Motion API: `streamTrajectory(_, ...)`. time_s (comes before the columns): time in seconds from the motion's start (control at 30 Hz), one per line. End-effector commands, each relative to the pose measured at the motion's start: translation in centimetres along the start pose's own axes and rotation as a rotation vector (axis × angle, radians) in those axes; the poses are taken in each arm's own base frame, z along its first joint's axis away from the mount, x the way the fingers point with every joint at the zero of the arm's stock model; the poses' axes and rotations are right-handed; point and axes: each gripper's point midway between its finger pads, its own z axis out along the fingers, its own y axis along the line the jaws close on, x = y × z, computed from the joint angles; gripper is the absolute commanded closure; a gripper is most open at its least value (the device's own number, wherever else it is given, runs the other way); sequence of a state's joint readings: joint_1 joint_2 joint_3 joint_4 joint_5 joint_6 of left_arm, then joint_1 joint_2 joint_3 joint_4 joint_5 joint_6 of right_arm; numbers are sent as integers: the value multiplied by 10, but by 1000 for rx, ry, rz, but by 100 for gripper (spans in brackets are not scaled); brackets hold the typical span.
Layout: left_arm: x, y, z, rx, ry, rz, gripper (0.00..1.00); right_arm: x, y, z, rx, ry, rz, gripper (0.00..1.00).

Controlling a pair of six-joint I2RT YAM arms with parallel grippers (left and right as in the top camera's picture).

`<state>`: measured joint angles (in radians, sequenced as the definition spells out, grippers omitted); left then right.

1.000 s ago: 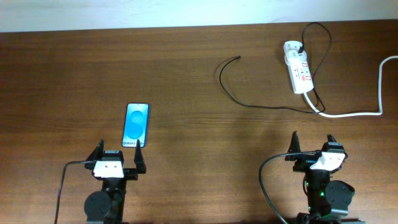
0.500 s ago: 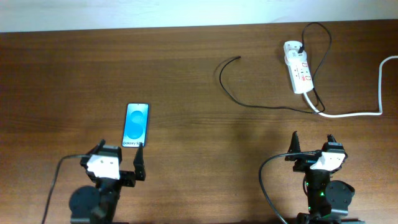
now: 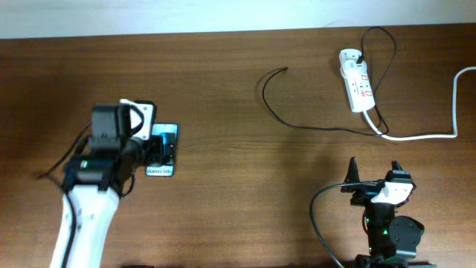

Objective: Plug charger to phone and switch on socket
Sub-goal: 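Lower the left gripper over the blue phone and close on it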

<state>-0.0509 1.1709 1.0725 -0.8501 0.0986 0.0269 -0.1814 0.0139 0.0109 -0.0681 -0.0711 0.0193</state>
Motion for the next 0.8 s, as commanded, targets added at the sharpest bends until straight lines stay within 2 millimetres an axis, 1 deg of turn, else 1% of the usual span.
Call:
streamTrajectory(0.0, 14, 0, 44, 37, 151, -19, 1, 2, 1, 0, -3, 2, 0, 2)
streamTrajectory(0.07, 19, 2, 60, 35, 193, -24, 1, 2, 1, 0, -3, 2, 0, 2)
streamTrajectory(0.13, 25, 16, 83, -32, 239, -21, 0, 2, 1, 0, -3, 2, 0, 2)
streamTrajectory(0.17, 26, 23, 90, -68, 250, -17, 1, 2, 1, 0, -3, 2, 0, 2)
streamTrajectory(0.23, 29, 29, 103, -94, 267, -14, 1, 2, 1, 0, -3, 2, 0, 2)
streamTrajectory(0.37, 24, 33, 117, -107, 250, -12, 1, 2, 1, 0, -3, 2, 0, 2)
streamTrajectory(0.6, 7, 37, 134, -123, 183, -8, 1, 2, 1, 0, -3, 2, 0, 2)
streamTrajectory(0.7, 10, 38, 145, -122, 193, -8, 1, 2, 1, 0, -3, 2, 0, 2)
streamTrajectory(0.77, 15, 39, 157, -122, 208, -8, 1, 2, 1, 0, -3, 2, 0, 2)
